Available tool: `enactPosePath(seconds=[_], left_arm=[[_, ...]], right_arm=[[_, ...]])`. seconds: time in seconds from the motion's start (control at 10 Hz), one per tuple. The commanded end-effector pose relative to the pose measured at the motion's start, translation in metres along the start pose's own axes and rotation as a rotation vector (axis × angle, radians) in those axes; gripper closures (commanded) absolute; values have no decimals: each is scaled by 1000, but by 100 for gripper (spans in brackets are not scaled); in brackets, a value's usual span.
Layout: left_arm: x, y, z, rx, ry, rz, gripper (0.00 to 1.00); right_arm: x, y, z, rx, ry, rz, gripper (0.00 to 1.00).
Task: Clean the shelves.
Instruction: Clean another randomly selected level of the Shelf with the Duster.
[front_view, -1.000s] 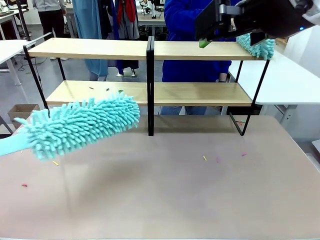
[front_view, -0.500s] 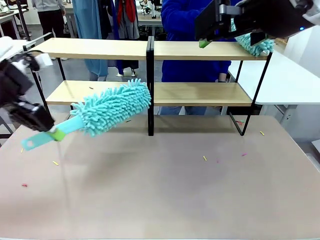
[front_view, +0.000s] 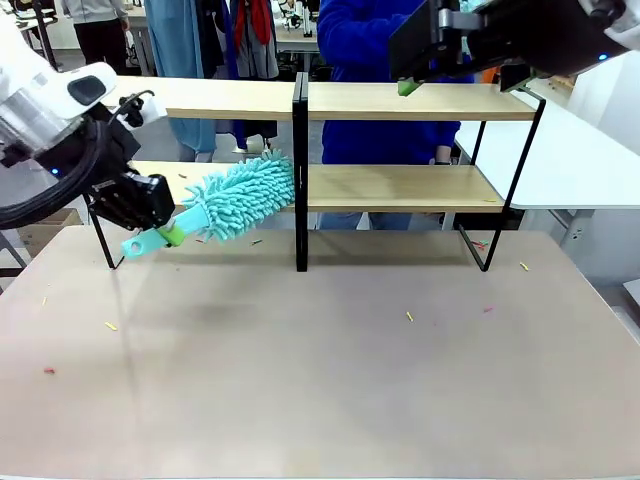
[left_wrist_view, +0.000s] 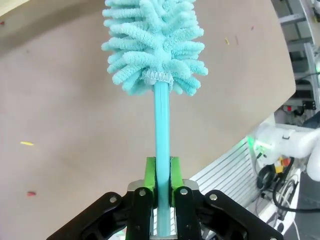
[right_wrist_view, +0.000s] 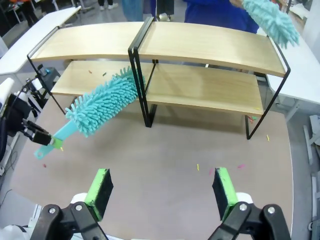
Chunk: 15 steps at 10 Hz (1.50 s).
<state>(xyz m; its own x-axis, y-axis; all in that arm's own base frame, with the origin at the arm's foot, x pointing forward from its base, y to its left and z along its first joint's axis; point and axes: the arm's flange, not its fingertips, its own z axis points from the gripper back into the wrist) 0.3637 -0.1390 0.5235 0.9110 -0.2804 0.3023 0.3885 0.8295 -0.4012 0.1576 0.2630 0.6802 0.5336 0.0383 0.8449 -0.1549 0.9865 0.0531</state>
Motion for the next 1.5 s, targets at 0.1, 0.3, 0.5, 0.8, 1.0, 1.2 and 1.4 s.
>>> enactPosePath(seconds=[0.1,0.3,0.5,0.8,1.0,1.2,1.4], left_arm=[[15,-4,-2,16,-26,47,87],[26,-8,-12,47,-54,79,87],[35,-9,-23,80,-56,99,87],[33,-7,-18,105,-21,154,87],[23,6,-1,134,-51,281,87],[14,21,4,211,1,460,87],[3,20,10,380,-108,646,87]], right_arm=[[2,-1,0,6,1,-9,0],[2,-1,0,6,1,-9,0],[2,-1,0,6,1,-9,0],[2,-1,0,6,1,-9,0],[2,-1,0,6,1,-9,0],[2,-1,0,6,1,-9,0],[2,-1,0,6,1,-9,0]])
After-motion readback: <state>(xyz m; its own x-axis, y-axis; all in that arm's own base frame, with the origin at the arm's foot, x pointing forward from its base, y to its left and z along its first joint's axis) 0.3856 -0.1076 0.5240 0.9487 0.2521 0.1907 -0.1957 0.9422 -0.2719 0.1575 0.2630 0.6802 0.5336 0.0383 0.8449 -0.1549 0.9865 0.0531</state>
